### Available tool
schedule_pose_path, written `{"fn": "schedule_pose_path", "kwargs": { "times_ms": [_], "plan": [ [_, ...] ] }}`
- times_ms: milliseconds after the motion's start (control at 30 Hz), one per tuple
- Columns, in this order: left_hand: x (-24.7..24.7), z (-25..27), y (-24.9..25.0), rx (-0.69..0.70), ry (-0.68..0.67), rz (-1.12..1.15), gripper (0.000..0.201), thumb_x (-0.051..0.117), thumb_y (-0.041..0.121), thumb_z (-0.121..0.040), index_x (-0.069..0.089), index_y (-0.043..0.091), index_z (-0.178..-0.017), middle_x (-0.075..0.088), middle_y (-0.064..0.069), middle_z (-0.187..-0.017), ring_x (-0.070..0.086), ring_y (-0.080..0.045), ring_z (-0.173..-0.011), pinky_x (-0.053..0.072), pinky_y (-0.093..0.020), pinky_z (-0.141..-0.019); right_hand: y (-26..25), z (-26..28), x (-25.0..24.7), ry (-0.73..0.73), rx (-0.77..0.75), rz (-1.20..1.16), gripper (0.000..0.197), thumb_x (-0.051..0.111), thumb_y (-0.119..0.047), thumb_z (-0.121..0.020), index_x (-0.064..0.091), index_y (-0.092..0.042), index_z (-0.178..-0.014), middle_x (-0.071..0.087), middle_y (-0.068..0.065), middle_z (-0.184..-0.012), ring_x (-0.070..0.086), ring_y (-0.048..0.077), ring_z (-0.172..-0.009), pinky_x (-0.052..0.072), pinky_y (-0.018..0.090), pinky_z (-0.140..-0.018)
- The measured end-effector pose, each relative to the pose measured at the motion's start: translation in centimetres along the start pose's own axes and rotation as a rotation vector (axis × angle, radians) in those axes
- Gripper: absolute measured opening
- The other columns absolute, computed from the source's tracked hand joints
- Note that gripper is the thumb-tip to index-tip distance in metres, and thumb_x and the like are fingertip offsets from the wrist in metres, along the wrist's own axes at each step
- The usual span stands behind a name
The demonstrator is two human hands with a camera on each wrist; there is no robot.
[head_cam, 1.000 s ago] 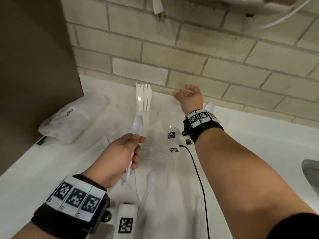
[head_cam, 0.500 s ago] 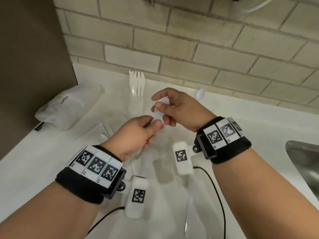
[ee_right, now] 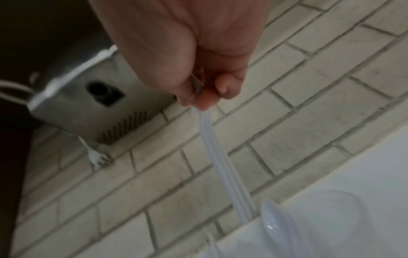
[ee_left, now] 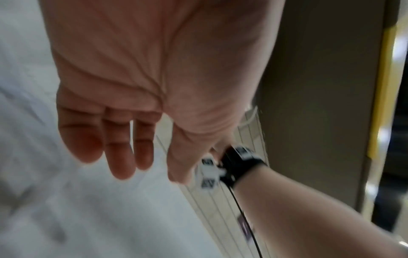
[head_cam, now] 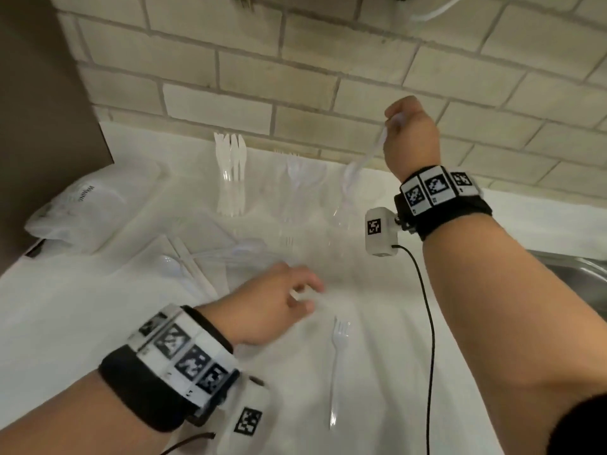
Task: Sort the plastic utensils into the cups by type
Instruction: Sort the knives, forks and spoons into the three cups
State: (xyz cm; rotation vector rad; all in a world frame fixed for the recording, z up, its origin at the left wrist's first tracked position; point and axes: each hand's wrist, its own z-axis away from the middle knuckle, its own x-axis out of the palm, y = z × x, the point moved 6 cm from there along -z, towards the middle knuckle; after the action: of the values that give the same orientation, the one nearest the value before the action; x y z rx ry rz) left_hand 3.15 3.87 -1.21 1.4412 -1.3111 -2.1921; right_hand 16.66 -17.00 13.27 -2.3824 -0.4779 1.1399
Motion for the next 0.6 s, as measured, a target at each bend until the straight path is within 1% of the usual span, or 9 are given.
{"fn": "schedule_pose_path", "kwargs": {
  "times_ms": [67, 133, 233, 300, 367, 433, 500, 567, 600],
  "plan": [
    [3.5, 0.1, 0.9, 0.054, -0.239, -0.109, 0.028, 0.052, 0.032, -0.094, 0.054, 0.043, -0.12, 0.043, 0.005, -0.114, 0.06, -0.013, -0.089, 0.046, -0.023, -0.09, 0.9, -0.5, 2.2, -0.104, 0.053, 0.1, 0.03, 0.034, 0.001, -0.092, 0.055, -0.007, -0.113, 0.059, 0.008, -0.089, 0.053, 0.023, -0.078, 0.035, 0.024, -0.062],
    [6.5, 0.2, 1.2, 0.079, -0.418, -0.229, 0.034, 0.047, 0.031, -0.096, 0.049, 0.045, -0.126, 0.039, 0.0, -0.122, 0.059, -0.021, -0.096, 0.046, -0.033, -0.096, 1.9, -0.7, 4.2, -0.236, 0.107, 0.209, 0.035, 0.036, 0.005, -0.089, 0.053, -0.008, -0.117, 0.062, 0.011, -0.101, 0.058, 0.028, -0.091, 0.039, 0.027, -0.068],
    [9.0, 0.0, 0.5, 0.008, -0.536, -0.417, 0.037, 0.043, 0.03, -0.097, 0.045, 0.043, -0.132, 0.033, -0.003, -0.133, 0.055, -0.027, -0.107, 0.045, -0.041, -0.099, 2.7, -0.3, 5.8, -0.381, 0.18, 0.298, 0.04, 0.039, 0.005, -0.089, 0.05, -0.011, -0.124, 0.062, 0.014, -0.117, 0.059, 0.031, -0.105, 0.043, 0.029, -0.075],
    [9.1, -0.2, 0.4, -0.039, -0.508, -0.463, 0.038, 0.042, 0.027, -0.098, 0.047, 0.032, -0.135, 0.032, -0.007, -0.139, 0.053, -0.028, -0.112, 0.044, -0.039, -0.098, 3.0, 0.3, 6.1, -0.423, 0.196, 0.311, 0.04, 0.042, -0.004, -0.095, 0.046, -0.015, -0.134, 0.061, 0.012, -0.123, 0.06, 0.029, -0.109, 0.044, 0.027, -0.077],
    [8.1, -0.4, 0.5, -0.061, -0.406, -0.464, 0.036, 0.04, 0.028, -0.099, 0.05, 0.02, -0.132, 0.037, -0.012, -0.14, 0.05, -0.029, -0.118, 0.042, -0.036, -0.095, 2.8, 0.6, 5.9, -0.44, 0.176, 0.314, 0.048, 0.048, -0.013, -0.097, 0.038, -0.018, -0.143, 0.06, 0.012, -0.127, 0.061, 0.028, -0.111, 0.048, 0.028, -0.086],
    [6.5, -0.4, -0.1, -0.116, -0.328, -0.476, 0.037, 0.039, 0.031, -0.099, 0.052, 0.013, -0.128, 0.041, -0.014, -0.137, 0.05, -0.027, -0.117, 0.041, -0.034, -0.092, 1.8, 0.9, 5.1, -0.419, 0.143, 0.342, 0.053, 0.053, -0.017, -0.095, 0.034, -0.016, -0.146, 0.053, 0.014, -0.135, 0.057, 0.029, -0.117, 0.046, 0.032, -0.095],
    [5.0, -0.4, -1.1, -0.192, -0.274, -0.483, 0.038, 0.039, 0.034, -0.099, 0.052, 0.012, -0.127, 0.042, -0.014, -0.136, 0.052, -0.027, -0.116, 0.041, -0.033, -0.09, 0.1, 2.0, 4.0, -0.35, 0.077, 0.321, 0.051, 0.054, -0.017, -0.094, 0.038, -0.014, -0.142, 0.046, 0.014, -0.14, 0.052, 0.028, -0.122, 0.041, 0.03, -0.099],
    [3.7, -0.4, -2.2, -0.249, -0.225, -0.478, 0.039, 0.039, 0.035, -0.099, 0.051, 0.012, -0.128, 0.042, -0.014, -0.136, 0.052, -0.027, -0.115, 0.041, -0.031, -0.085, -2.0, 4.3, 3.6, -0.308, -0.003, 0.246, 0.041, 0.055, -0.017, -0.092, 0.048, -0.014, -0.133, 0.051, 0.012, -0.133, 0.054, 0.026, -0.118, 0.041, 0.026, -0.094],
    [3.1, -0.4, -2.6, -0.266, -0.197, -0.478, 0.039, 0.039, 0.035, -0.099, 0.051, 0.011, -0.128, 0.042, -0.015, -0.136, 0.053, -0.027, -0.114, 0.04, -0.029, -0.081, -2.9, 5.8, 4.0, -0.344, -0.031, 0.24, 0.036, 0.055, -0.019, -0.092, 0.053, -0.013, -0.128, 0.057, 0.011, -0.127, 0.057, 0.026, -0.114, 0.041, 0.025, -0.09]
  ]
}}
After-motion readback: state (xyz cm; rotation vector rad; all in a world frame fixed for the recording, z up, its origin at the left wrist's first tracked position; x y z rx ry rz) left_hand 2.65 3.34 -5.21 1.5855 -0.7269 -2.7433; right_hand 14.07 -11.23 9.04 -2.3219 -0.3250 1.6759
